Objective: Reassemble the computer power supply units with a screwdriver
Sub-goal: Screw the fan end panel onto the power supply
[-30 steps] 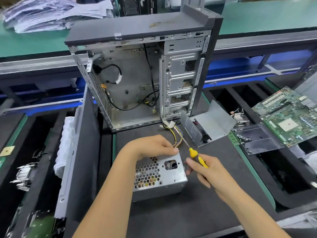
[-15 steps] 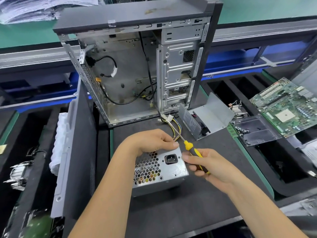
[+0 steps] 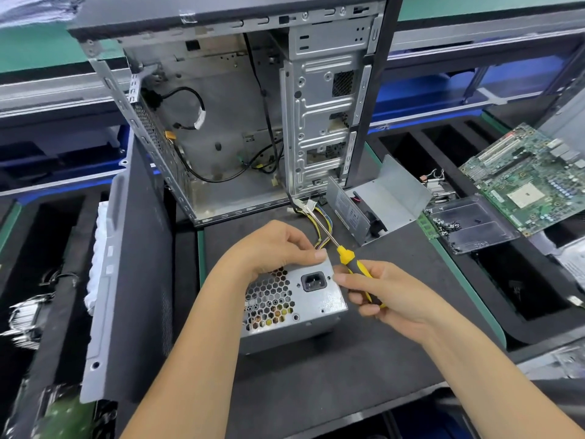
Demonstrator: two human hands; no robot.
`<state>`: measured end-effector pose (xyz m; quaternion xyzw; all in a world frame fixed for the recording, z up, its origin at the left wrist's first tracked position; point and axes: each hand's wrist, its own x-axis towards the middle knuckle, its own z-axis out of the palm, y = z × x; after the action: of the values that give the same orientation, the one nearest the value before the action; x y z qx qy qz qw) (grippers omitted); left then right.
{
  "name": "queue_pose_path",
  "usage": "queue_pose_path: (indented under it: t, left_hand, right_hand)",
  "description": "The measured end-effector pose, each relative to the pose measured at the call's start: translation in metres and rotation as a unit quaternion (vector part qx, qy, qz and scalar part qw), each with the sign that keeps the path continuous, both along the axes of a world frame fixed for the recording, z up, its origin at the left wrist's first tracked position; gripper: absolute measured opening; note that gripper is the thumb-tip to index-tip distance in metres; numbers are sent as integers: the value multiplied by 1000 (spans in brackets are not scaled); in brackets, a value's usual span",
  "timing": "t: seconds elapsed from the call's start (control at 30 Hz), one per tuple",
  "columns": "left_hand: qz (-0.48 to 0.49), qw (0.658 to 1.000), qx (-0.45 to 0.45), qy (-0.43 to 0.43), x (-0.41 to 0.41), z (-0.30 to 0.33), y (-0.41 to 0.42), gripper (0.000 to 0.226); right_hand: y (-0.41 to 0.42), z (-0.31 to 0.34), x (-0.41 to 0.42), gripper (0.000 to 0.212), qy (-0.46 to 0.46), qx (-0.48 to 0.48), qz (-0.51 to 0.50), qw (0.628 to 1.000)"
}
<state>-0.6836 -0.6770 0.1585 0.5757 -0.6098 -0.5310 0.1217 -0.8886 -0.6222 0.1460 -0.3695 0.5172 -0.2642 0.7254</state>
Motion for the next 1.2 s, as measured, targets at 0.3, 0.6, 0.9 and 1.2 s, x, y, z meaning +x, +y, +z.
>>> queue_pose_path:
  t: [0.3, 0.6, 0.9, 1.2]
  left_hand:
    - [-9, 1000, 8, 25, 1, 1, -1, 26]
    - [-4, 999, 14, 38, 2, -1, -4, 28]
    - [-18, 1000, 7, 19, 2, -4, -3, 29]
    - [-55, 998, 10, -34, 3, -3, -1, 55]
  right_hand:
    - [0, 3, 4, 10, -38, 35, -20, 998]
    - [1, 4, 5, 15, -71, -12, 10, 997]
    - [0, 7, 5, 13, -49, -28, 25, 998]
    - [1, 1, 5, 13, -55, -23, 15, 998]
